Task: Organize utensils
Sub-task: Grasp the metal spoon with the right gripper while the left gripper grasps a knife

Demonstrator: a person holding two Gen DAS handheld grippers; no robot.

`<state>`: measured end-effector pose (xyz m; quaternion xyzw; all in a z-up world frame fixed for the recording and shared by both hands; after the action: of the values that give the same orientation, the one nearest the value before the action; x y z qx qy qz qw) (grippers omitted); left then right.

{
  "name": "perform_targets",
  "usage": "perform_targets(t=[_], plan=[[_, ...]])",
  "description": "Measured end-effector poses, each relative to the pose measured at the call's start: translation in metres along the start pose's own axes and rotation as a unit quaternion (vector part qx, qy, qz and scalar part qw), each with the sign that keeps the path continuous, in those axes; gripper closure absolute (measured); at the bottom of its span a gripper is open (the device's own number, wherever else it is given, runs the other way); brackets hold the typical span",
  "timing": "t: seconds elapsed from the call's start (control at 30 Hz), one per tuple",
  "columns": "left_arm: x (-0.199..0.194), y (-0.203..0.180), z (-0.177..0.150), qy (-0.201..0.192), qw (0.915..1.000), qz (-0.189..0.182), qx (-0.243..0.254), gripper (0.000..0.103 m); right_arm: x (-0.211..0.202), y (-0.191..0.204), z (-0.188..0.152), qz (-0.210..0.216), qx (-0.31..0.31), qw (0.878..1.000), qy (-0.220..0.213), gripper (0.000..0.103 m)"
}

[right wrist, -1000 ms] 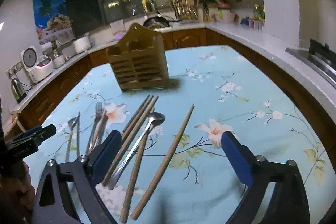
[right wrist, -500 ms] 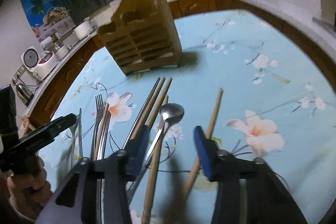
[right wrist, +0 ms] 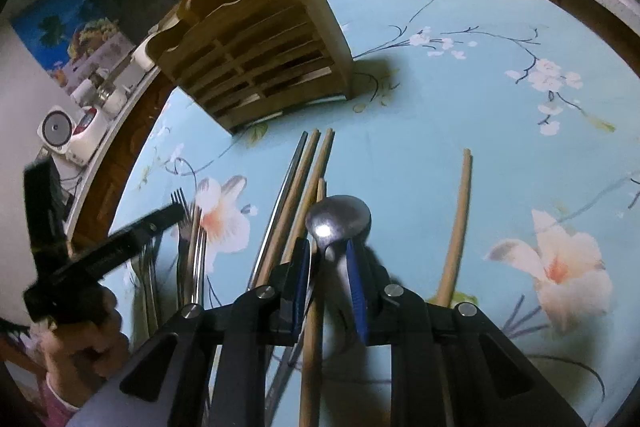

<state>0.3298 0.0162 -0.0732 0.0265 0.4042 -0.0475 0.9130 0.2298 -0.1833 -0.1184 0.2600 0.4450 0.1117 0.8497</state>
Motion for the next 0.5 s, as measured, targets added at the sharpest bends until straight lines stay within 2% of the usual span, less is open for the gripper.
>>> perform_targets(t=[0.07, 0.1, 0.13, 0.17, 0.2, 0.23, 0.37, 0.4, 0.5], plan=[[0.004, -0.002, 0.000, -0.008, 0.9999, 0.004, 0.008, 0.057, 0.002, 0.000, 0.003, 0.004, 0.005, 1.000, 0.001, 0.084], [0.005, -0.005, 0.001, -0.009, 0.9999, 0.001, 0.013, 0.065, 0.004, 0.000, 0.005, 0.003, 0.003, 1.000, 0.000, 0.085], [0.007, -0.007, 0.001, -0.008, 0.9998, -0.009, 0.015, 0.078, 0.004, 0.000, 0.005, 0.002, 0.003, 1.000, -0.002, 0.086], [0.009, -0.009, 0.001, -0.005, 0.9997, -0.020, 0.016, 0.082, 0.005, 0.000, 0.006, 0.004, 0.005, 1.000, -0.002, 0.089], [0.010, -0.010, 0.000, -0.003, 0.9995, -0.025, 0.017, 0.084, 0.005, 0.000, 0.006, 0.005, 0.003, 1.000, -0.002, 0.091], [0.011, -0.012, 0.000, -0.005, 0.9994, -0.027, 0.022, 0.086, 0.005, 0.001, 0.006, 0.009, -0.002, 1.000, 0.000, 0.098], [0.009, -0.014, -0.003, -0.008, 0.9990, -0.037, 0.026, 0.094, 0.004, 0.003, 0.005, 0.015, -0.006, 1.000, 0.005, 0.098], [0.008, -0.014, -0.004, -0.008, 0.9990, -0.038, 0.024, 0.101, 0.005, 0.002, 0.005, 0.019, -0.002, 1.000, 0.007, 0.098], [0.004, -0.014, -0.009, -0.007, 0.9989, -0.045, 0.014, 0.102, 0.007, 0.001, 0.005, 0.022, 0.003, 1.000, 0.008, 0.093]])
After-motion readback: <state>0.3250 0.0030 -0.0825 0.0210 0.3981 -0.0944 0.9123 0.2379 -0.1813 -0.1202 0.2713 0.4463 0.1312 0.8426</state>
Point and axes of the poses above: each gripper's, at about its wrist camera, not at the fingertips, and x roughly the way its jaws point, y to its left, z to its top, the point moved 3 cm from there along x, roughly the way its jaws point, and after that the axes turned 7 degrees about -y, right-handed, at the moved point
